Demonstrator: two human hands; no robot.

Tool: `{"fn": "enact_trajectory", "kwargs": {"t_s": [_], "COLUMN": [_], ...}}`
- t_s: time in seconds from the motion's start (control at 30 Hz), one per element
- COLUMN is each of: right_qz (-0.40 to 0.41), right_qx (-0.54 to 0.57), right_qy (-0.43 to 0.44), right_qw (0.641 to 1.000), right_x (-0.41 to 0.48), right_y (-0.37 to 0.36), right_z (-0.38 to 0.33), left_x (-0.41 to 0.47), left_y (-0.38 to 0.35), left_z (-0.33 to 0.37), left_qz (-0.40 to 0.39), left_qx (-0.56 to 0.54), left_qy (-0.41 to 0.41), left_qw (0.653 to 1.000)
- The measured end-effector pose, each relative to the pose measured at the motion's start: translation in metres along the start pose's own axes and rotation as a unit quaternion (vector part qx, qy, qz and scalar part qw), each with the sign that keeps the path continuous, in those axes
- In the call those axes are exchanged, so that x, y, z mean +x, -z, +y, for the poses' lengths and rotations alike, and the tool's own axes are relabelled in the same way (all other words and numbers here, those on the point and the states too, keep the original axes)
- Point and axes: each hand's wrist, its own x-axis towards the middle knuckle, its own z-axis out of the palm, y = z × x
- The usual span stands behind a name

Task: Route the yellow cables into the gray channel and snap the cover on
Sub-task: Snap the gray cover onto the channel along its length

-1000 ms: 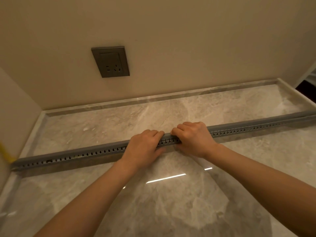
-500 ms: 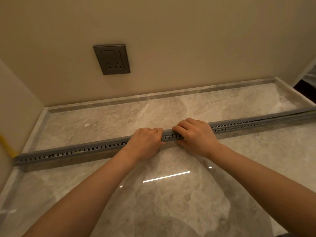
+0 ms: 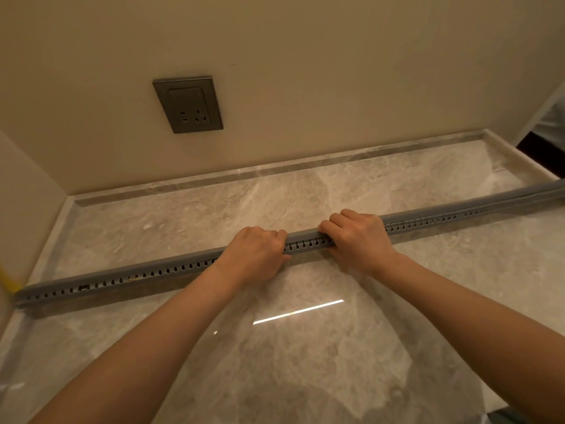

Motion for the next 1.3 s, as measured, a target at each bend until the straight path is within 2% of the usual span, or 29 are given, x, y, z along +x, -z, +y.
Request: {"fn": "enact_trajectory", "kwargs": {"t_s": [0.17,0.3,0.4,0.53,0.63,0.67,0.8,0.9,1.03,1.3], "right_qz": [-0.012,-0.012,-0.018,-0.042,-0.036,-0.033,-0.048,-0.034,-0.021,0.002], "right_qx": [-0.013,-0.017,-0.005,0.000,0.019,0.026,0.040,0.052,0.059,0.098], "right_qy": [0.026,0.037,0.047,0.049,0.059,0.064,0.073,0.057,0.078,0.070], "right_qw": [1.000,0.999,0.999,0.998,0.997,0.997,0.995,0.996,0.995,0.993], "right_x": [0.005,0.010,0.011,0.012,0.011,0.008,-0.007,-0.021,-0.030,-0.022], "right_y": [0.003,0.005,0.007,0.006,0.005,0.005,0.003,0.006,0.010,0.010], "right_z": [0.003,0.005,0.006,0.006,0.008,0.011,0.029,0.052,0.076,0.081], "left_x": [0.004,0.019,0.033,0.033,0.032,0.032,0.035,0.035,0.034,0.039], "left_y": [0.005,0.003,0.000,0.000,0.002,0.000,-0.009,-0.010,-0.010,0.000], "left_z": [0.011,0.028,0.037,0.036,0.033,0.034,0.034,0.034,0.037,0.043], "left_qz": [0.013,0.042,0.033,0.010,0.038,0.026,0.032,0.027,0.032,-0.016], "left_qx": [0.054,0.005,-0.015,0.019,0.049,0.036,0.006,0.007,-0.006,-0.037], "left_qy": [0.005,0.032,0.048,0.017,-0.004,-0.003,0.014,0.028,0.049,0.130], "left_qw": [0.998,0.999,0.998,1.000,0.998,0.999,0.999,0.999,0.998,0.991]}}
